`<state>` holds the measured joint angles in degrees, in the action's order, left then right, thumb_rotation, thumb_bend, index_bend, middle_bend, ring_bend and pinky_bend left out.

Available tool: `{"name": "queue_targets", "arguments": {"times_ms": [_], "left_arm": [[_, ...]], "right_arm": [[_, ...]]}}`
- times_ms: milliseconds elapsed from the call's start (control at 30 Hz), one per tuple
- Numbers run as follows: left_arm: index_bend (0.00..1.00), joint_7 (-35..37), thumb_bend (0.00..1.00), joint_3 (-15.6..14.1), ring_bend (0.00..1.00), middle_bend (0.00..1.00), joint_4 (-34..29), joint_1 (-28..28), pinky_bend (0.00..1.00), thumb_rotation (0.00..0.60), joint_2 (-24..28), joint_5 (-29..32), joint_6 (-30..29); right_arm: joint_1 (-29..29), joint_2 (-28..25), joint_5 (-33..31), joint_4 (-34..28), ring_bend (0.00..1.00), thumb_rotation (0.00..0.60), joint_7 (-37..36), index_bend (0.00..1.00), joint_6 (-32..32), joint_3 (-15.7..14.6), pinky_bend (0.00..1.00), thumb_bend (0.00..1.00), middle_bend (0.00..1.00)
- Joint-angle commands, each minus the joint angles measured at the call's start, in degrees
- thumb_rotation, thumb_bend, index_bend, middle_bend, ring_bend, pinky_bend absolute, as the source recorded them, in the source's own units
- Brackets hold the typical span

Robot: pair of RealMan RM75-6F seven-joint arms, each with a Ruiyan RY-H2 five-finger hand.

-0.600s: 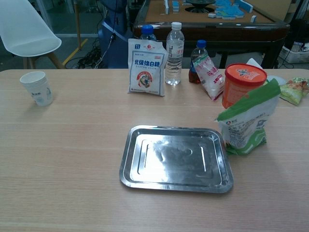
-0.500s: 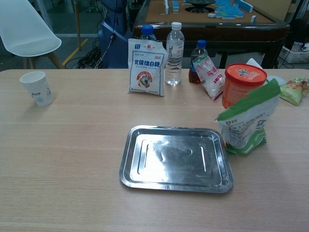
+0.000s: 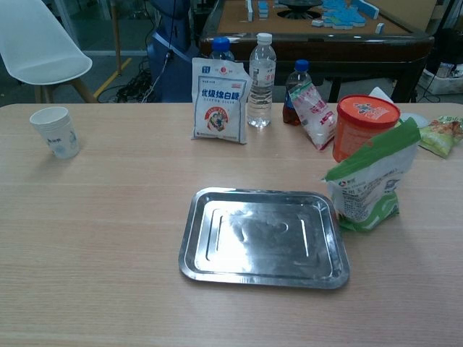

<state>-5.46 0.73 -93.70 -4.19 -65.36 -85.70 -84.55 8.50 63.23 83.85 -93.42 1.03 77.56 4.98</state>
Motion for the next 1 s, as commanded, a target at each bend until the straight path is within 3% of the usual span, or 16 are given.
{"name": "queue_targets", "arguments": {"times_ms": [33, 167, 467, 767, 1000], "left_arm": [[0.1, 0.0, 0.22, -0.1, 0.15, 0.06, -0.1, 0.1, 0.08, 0.6, 0.1, 0.1, 0.0], [0.1, -0.1, 0.22, -0.2, 0.15, 0.06, -0.4, 0.3, 0.08, 0.6, 0.4, 0.2, -0.1], [0.1, -0.9, 0.22, -0.6, 0.15, 0.06, -1.4, 0.6, 0.08, 0.6, 0.8, 0.2, 0.0], [0.1, -2.2, 0.22, -0.7, 0.15, 0.06, -2.9, 0.4, 0.08, 0.6, 1.3, -0.3, 0.3], [0.1, -3.0, 0.22, -0.9, 0.15, 0.06, -3.6, 0.3, 0.08, 0.6, 1.4, -0.3, 0.7]], "right_arm": [[3.3, 0.4, -2.2, 1.1, 0.18, 0.6, -2.7, 0.18, -5.5, 1.0, 0.2, 0.01, 0.25], [7.1, 2.3, -3.4, 3.7, 0.14, 0.6, -5.8, 0.12, -11.0, 2.0, 0.2, 0.0, 0.2], [14.7, 9.5, -0.9, 13.8, 0.13, 0.6, -16.3, 0.12, -20.2, 2.0, 0.2, 0.0, 0.18], [19.9, 17.5, 5.5, 25.5, 0.13, 0.6, -26.5, 0.12, -21.9, -0.4, 0.2, 0.0, 0.18], [21.0, 20.7, 7.6, 29.8, 0.13, 0.6, -30.9, 0.12, -20.7, -2.6, 0.2, 0.0, 0.18]]}}
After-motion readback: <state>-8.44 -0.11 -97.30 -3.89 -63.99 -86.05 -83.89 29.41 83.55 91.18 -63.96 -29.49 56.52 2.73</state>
